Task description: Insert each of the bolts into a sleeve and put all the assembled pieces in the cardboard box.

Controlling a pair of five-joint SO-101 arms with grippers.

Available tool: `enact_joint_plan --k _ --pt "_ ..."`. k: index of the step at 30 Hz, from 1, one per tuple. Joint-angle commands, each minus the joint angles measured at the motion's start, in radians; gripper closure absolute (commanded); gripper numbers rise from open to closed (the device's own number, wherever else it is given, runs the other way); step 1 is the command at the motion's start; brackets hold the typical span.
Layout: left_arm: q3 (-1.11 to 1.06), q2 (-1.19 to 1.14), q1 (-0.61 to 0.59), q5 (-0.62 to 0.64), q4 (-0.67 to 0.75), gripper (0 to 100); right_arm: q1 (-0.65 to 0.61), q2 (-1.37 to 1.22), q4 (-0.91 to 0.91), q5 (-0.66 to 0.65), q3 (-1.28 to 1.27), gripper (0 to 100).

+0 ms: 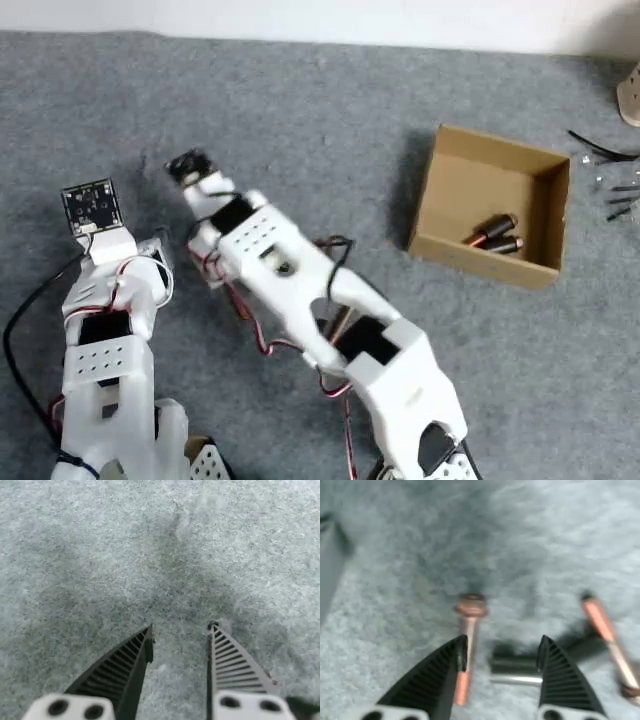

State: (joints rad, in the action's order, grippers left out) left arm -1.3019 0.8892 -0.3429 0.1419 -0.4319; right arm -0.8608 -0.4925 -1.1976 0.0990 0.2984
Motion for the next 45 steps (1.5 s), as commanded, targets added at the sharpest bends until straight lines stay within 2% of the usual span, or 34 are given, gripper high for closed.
enact_joint_plan --k 1,7,14,20,29,31,36,42,45 --pt "0.027 -0.001 0.005 0.002 0.020 83 0.081 0.127 -0.031 0.078 0.047 80.0" --pt "0.027 -0.001 0.012 0.000 0.020 83 0.134 0.084 -0.081 0.176 0.047 80.0" --pt "0.027 -0.001 0.012 0.000 0.020 83 0.140 -0.099 -0.059 0.176 0.059 80.0" --pt "0.027 -0.001 0.013 0.000 0.020 83 0.142 -0.145 -0.065 0.176 0.091 80.0" --pt "0.027 -0.001 0.022 0.000 0.023 83 0.249 -0.148 -0.062 0.176 0.087 80.3" --pt "0.027 -0.001 0.022 0.000 0.023 83 0.257 -0.148 -0.059 0.176 0.087 83.7" --pt "0.027 -0.001 0.022 0.000 0.023 83 0.260 -0.150 -0.058 0.170 0.087 99.4" --pt "0.027 -0.001 0.022 0.000 0.025 83 0.260 -0.140 -0.077 0.169 0.085 99.5" --pt "0.027 -0.001 0.022 0.000 0.025 83 0.268 -0.139 -0.165 0.167 0.094 99.5"
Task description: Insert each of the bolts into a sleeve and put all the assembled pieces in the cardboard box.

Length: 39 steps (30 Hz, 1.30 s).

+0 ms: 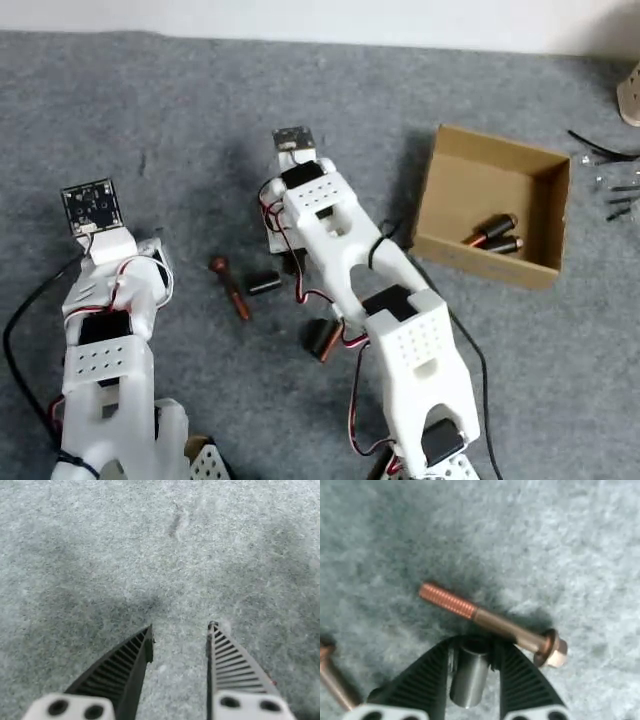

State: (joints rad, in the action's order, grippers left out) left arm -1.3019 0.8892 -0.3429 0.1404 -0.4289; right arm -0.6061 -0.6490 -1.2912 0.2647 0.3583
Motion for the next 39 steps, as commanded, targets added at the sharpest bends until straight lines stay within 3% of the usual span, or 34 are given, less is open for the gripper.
enact_joint_plan --k 1,12,18,21,25,30,33,39 --pt "0.027 -0.001 0.022 0.002 0.023 83 0.016 0.019 -0.085 0.002 0.036 99.5" --pt "0.030 -0.024 0.137 -0.098 0.025 83 0.028 0.148 -0.087 -0.051 0.019 99.5" --pt "0.202 -0.311 0.226 -0.097 0.008 83 0.068 0.231 0.012 -0.075 -0.119 99.5" --pt "0.361 -0.498 0.248 -0.092 -0.133 83 0.082 0.294 0.065 -0.075 -0.196 99.5" --pt "0.576 -0.634 0.252 0.084 -0.371 83 0.082 0.384 0.136 -0.075 -0.312 99.5" --pt "0.662 -0.720 0.335 0.339 -0.416 83 0.102 0.470 0.263 -0.077 -0.455 99.5" --pt "0.664 -0.754 0.386 0.354 -0.414 83 0.127 0.499 0.305 -0.097 -0.509 99.5" --pt "0.667 -0.829 0.367 0.358 -0.374 83 0.137 0.503 0.306 -0.175 -0.522 99.5"
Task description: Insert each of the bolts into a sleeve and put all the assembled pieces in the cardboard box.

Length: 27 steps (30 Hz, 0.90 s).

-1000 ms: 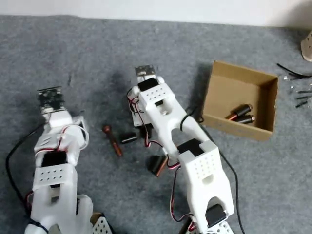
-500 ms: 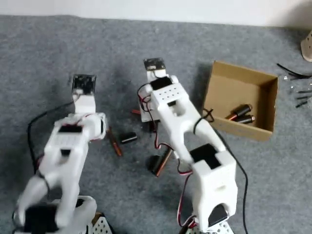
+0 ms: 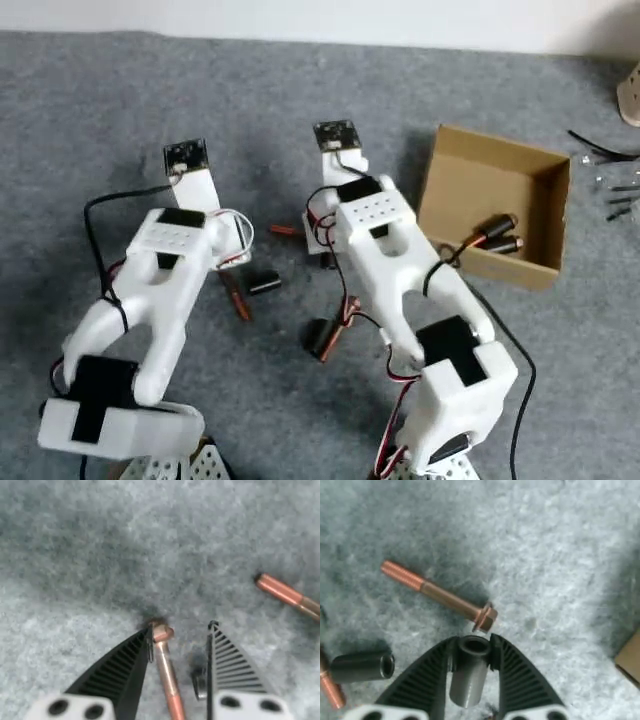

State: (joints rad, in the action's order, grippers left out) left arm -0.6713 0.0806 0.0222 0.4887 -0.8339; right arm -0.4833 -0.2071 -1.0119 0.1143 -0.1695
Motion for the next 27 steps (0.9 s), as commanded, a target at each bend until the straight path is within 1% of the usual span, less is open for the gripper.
enact_joint_plan --k 1,9,13,18,24,27 --pt "0.038 -0.038 -0.007 0.012 0.038 83 0.016 0.061 0.033 -0.025 0.002 99.5" --pt "0.058 -0.131 -0.015 0.018 0.038 83 0.054 0.059 0.039 -0.025 0.001 99.5" --pt "0.061 -0.160 0.004 0.083 0.037 83 0.054 0.031 0.041 -0.025 -0.005 99.5" --pt "0.058 -0.168 0.033 0.084 0.032 83 0.054 -0.039 0.116 -0.028 -0.013 99.5" --pt "0.124 -0.145 0.035 0.086 -0.144 83 0.054 -0.033 0.117 -0.029 -0.013 99.5" --pt "0.140 -0.137 0.051 0.086 -0.192 83 0.054 -0.033 0.120 -0.029 -0.013 99.5"
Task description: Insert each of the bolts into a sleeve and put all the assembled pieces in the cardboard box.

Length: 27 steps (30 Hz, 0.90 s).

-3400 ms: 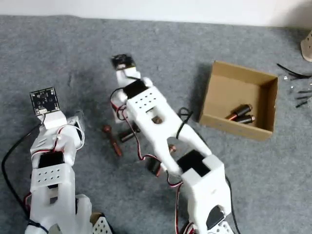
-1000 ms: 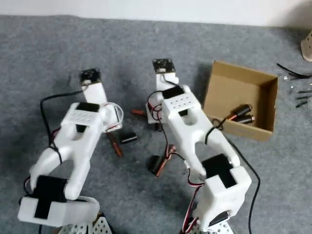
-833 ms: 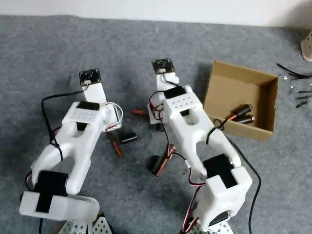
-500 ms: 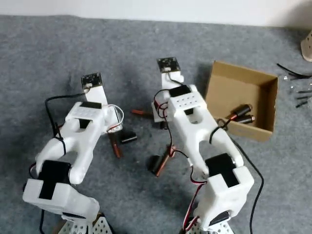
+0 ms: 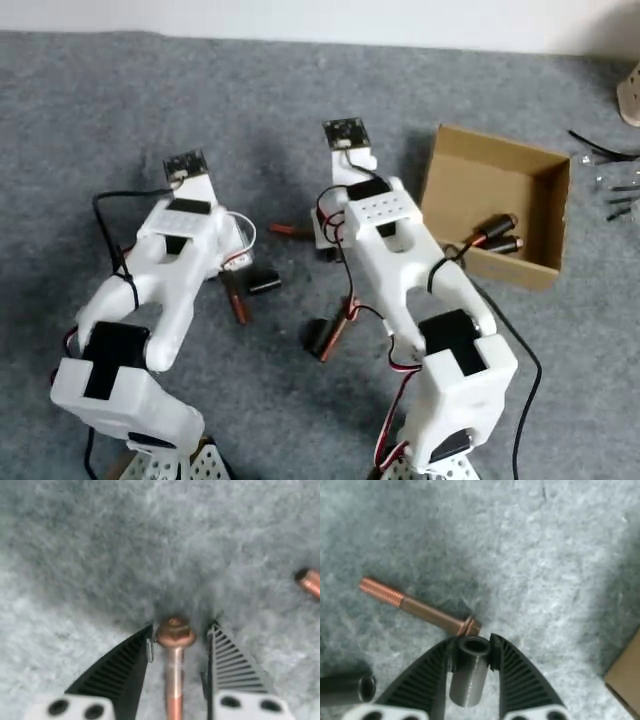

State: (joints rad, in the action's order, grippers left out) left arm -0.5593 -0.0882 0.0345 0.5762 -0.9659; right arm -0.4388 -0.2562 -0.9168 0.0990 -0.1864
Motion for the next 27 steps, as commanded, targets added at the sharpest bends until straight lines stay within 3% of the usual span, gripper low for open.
enact_joint_plan --k 1,5,16,21,27 --pt "0.027 0.031 0.054 -0.002 -0.072 83 0.010 0.016 0.025 -0.014 0.004 99.5" --pt "0.025 0.025 0.093 -0.002 -0.127 83 0.010 0.016 0.027 -0.014 0.004 99.5" --pt "-0.012 0.021 0.077 -0.008 -0.049 83 0.010 0.016 0.027 -0.015 0.004 99.5" --pt "-0.030 0.021 0.051 -0.052 0.015 100 0.010 0.016 0.027 -0.015 0.004 99.5" --pt "-0.031 0.031 0.059 -0.098 0.015 100 0.010 0.019 0.027 -0.015 0.004 99.5"
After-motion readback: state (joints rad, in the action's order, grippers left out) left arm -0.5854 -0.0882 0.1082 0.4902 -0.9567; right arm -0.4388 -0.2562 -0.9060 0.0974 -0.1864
